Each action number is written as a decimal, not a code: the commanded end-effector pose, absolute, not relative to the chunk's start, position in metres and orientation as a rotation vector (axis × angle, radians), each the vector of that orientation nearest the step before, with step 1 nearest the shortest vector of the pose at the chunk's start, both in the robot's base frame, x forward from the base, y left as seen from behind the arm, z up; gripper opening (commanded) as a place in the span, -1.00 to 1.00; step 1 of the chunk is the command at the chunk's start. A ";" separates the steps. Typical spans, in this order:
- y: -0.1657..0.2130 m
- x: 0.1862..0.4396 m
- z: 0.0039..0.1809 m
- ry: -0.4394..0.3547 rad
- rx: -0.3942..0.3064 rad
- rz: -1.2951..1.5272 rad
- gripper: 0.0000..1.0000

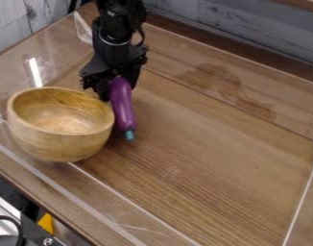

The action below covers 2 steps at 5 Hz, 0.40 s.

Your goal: Put the purple eggplant in the brown bowl

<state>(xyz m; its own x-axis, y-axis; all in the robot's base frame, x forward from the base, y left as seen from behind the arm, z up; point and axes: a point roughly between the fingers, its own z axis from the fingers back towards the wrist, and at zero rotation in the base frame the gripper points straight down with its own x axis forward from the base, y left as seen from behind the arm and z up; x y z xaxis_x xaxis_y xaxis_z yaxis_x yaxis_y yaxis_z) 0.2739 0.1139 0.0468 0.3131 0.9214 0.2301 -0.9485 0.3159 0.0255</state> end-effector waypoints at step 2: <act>0.112 0.275 0.068 -0.248 0.150 1.251 -1.00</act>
